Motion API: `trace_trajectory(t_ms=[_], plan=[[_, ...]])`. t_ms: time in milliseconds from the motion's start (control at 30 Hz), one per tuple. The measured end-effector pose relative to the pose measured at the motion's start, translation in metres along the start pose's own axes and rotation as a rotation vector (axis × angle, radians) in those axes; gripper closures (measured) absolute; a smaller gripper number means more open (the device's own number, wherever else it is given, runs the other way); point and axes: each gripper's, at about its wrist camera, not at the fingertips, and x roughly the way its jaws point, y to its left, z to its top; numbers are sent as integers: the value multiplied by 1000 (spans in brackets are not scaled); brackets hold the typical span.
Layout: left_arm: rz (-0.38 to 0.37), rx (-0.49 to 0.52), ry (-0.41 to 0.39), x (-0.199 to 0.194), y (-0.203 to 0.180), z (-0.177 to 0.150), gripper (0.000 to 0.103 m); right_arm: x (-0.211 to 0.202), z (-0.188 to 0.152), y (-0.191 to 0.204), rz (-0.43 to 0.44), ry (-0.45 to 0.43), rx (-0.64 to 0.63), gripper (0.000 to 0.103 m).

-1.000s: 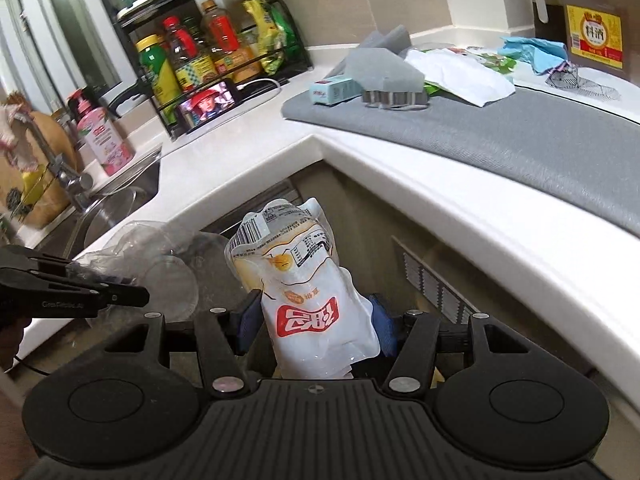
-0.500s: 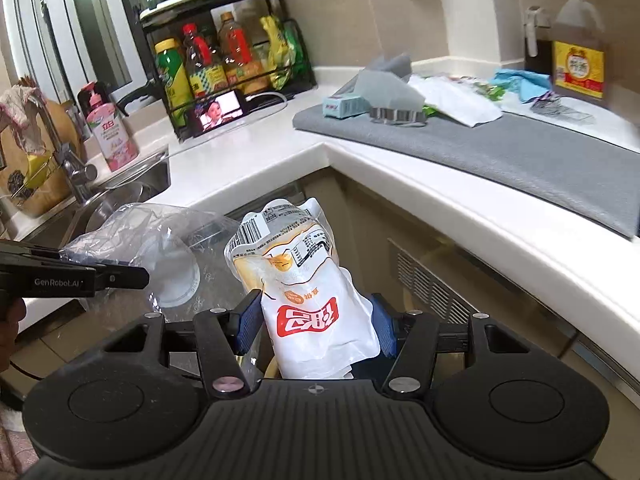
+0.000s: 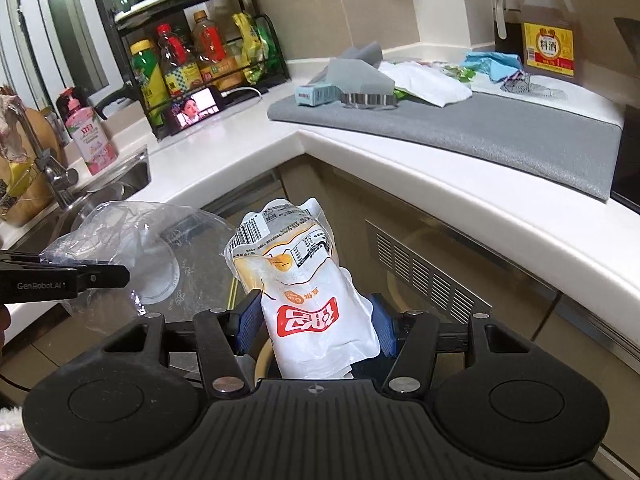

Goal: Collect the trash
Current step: 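Carry the plastic bag and white pouch down toward the trash bin, then open both tools over the bin, dropping the bag and pouch inside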

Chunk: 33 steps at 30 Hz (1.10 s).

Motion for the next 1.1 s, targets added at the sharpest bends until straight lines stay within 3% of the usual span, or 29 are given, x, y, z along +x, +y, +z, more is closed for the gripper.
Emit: trace_trajectory(t_ms=[267,700,1100], plan=[[-21,-22,71,41,3,11,88,36,0,-8,-35,90,7,43],[19,43,258,145,-5,12,88,129,-12,-21,-113,276,-1,43],[45,127,392,211,-17,-2,88,196,-28,-30,-156,437,-31,43]])
